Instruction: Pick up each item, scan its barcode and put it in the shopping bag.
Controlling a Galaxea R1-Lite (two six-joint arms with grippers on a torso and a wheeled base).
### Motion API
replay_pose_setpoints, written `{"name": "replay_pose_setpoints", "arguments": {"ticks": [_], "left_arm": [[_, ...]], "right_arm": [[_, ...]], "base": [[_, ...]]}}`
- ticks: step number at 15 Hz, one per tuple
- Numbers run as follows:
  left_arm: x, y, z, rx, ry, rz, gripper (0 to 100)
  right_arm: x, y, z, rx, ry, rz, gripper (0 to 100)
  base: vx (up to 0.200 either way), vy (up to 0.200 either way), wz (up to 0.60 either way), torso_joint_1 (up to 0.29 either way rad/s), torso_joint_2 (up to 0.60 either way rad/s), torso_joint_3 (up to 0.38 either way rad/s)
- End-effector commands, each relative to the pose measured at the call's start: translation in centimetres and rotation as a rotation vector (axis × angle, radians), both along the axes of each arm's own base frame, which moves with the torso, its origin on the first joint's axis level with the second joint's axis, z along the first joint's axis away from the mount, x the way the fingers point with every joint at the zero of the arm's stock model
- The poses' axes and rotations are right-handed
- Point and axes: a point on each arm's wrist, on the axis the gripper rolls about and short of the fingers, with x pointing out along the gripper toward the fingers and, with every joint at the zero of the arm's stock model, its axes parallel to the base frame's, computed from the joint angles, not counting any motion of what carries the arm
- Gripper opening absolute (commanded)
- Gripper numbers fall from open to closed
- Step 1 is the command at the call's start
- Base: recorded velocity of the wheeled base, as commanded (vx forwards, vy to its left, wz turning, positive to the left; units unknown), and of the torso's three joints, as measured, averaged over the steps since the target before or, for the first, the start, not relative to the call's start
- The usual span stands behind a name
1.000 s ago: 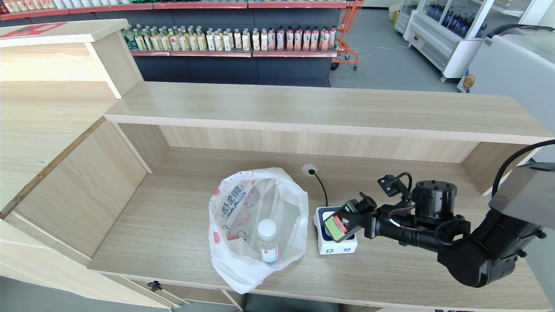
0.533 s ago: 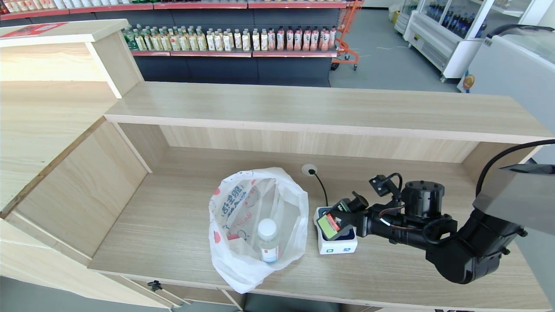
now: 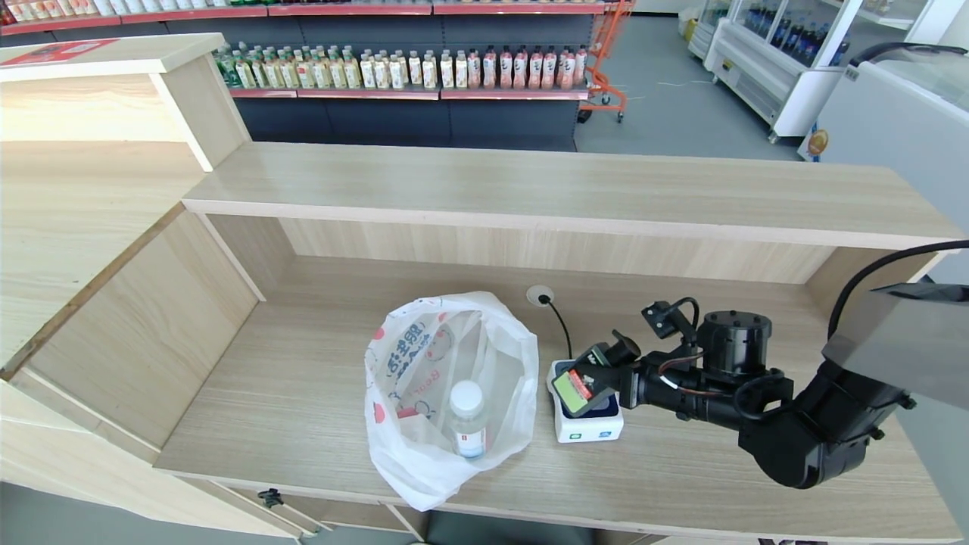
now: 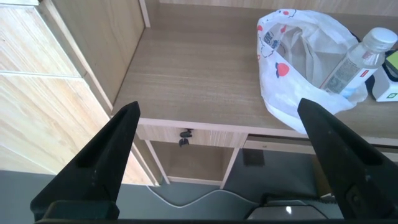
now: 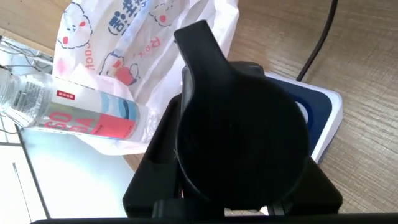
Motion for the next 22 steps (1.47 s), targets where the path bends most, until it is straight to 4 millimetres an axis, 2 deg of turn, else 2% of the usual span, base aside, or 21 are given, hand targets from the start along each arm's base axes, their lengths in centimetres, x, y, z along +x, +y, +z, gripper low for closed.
{"name": "replay_pose_setpoints", "arguments": {"ticks": [1,2,5,7,8,10,12,17,19,22], "left_arm": [[0.0,0.0,0.0,0.001,0.001,0.0,100],[0.0,0.0,0.0,0.001,0.001,0.0,100],[0.0,0.0,0.0,0.001,0.001,0.0,100],[0.0,0.0,0.0,0.001,0.001,0.0,100],[0.0,0.0,0.0,-0.001,0.001,0.0,100],[0.0,0.0,0.0,0.001,0.001,0.0,100],[0.0,0.0,0.0,0.001,0.001,0.0,100],[0.0,0.0,0.0,0.002,0.001,0.0,100],[0.0,0.0,0.0,0.004,0.001,0.0,100],[0.0,0.0,0.0,0.002,0.001,0.0,100]], "right_arm": [[0.1,-0.7,1.9,0.023,-0.053,-0.021,0],[-0.7,-2.1,4.9,0.063,-0.085,-0.057,0],[-3.8,-4.1,10.3,0.022,-0.181,-0.085,0],[-5.6,-4.6,12.0,-0.095,-0.323,-0.066,0],[-6.2,-4.7,12.2,-0.154,-0.377,-0.076,0],[-7.1,-4.5,11.3,-0.237,-0.404,-0.087,0],[-7.3,-4.6,10.6,-0.296,-0.436,-0.08,0],[-5.6,-4.1,10.1,-0.318,-0.5,-0.081,0],[-5.2,-3.2,9.9,-0.303,-0.494,-0.048,0],[-5.7,-1.0,8.5,-0.255,-0.42,0.037,0]], "base": [[0.0,0.0,0.0,0.0,0.0,0.0],[0.0,0.0,0.0,0.0,0.0,0.0],[0.0,0.0,0.0,0.0,0.0,0.0],[0.0,0.0,0.0,0.0,0.0,0.0],[0.0,0.0,0.0,0.0,0.0,0.0],[0.0,0.0,0.0,0.0,0.0,0.0],[0.0,0.0,0.0,0.0,0.0,0.0],[0.2,0.2,0.0,0.0,0.0,0.002],[0.2,0.1,0.0,0.017,0.01,-0.005],[0.133,0.0,0.0,0.005,0.0,0.003]]}}
